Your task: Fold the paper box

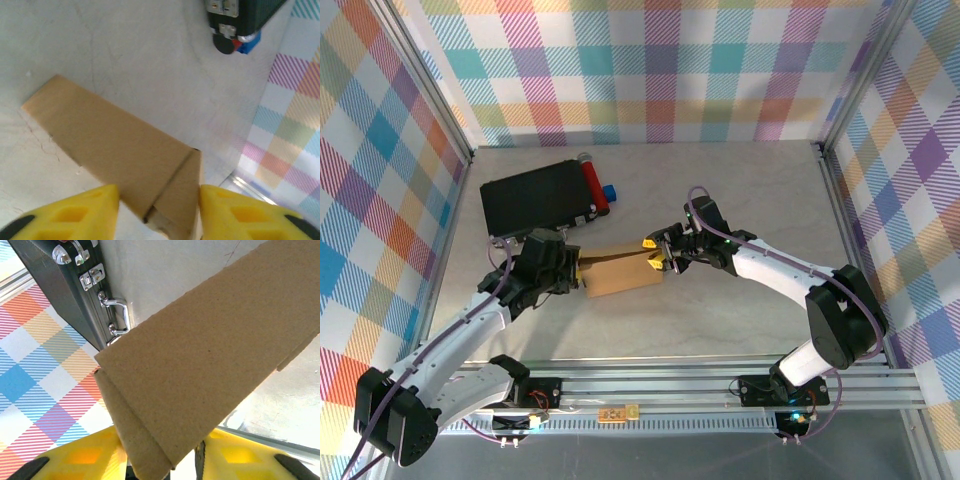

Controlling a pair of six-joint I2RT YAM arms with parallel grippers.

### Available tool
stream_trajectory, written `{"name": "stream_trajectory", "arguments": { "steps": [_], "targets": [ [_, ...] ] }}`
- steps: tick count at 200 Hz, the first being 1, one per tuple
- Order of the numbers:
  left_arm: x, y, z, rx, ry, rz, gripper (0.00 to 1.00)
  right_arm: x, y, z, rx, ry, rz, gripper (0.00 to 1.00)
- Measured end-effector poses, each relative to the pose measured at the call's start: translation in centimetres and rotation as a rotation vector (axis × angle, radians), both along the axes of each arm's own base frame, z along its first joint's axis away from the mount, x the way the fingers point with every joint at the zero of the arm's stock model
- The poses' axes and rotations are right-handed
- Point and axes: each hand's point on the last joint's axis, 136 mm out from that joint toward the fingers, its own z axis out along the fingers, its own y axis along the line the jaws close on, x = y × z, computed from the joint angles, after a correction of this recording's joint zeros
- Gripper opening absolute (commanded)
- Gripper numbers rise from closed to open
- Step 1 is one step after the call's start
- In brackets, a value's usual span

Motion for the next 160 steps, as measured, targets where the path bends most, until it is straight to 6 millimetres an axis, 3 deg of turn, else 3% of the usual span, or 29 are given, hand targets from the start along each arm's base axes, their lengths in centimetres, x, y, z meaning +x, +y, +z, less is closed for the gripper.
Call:
{"name": "stream_trajectory", "arguments": {
  "steps": [12, 32, 77, 122, 160],
  "targets": [
    [0.0, -0.1, -0.1, -0.013, -0.001, 0.001, 0.21, 0.1, -0.1, 0.0, -0.003, -0.001, -0.003, 0.37],
    [0.1, -0.2, 0.0, -0.018, -0.004, 0.001, 0.14, 0.1, -0.2, -0.1, -0.005, 0.0, -0.008, 0.35],
    [-0.2, -0.3, 0.0, -0.023, -0.011, -0.005, 0.12, -0.1, -0.4, -0.1, -0.007, -0.013, 0.01, 0.25],
    [-0.6, -1.2, -0.3, -0.033, -0.017, -0.038, 0.11, -0.9, -1.5, -0.4, -0.033, -0.02, 0.057, 0.41],
    [-0.7, -1.6, -0.3, -0.036, -0.023, -0.052, 0.11, -1.5, -2.4, -0.7, -0.042, -0.031, 0.106, 0.41]
  ]
}}
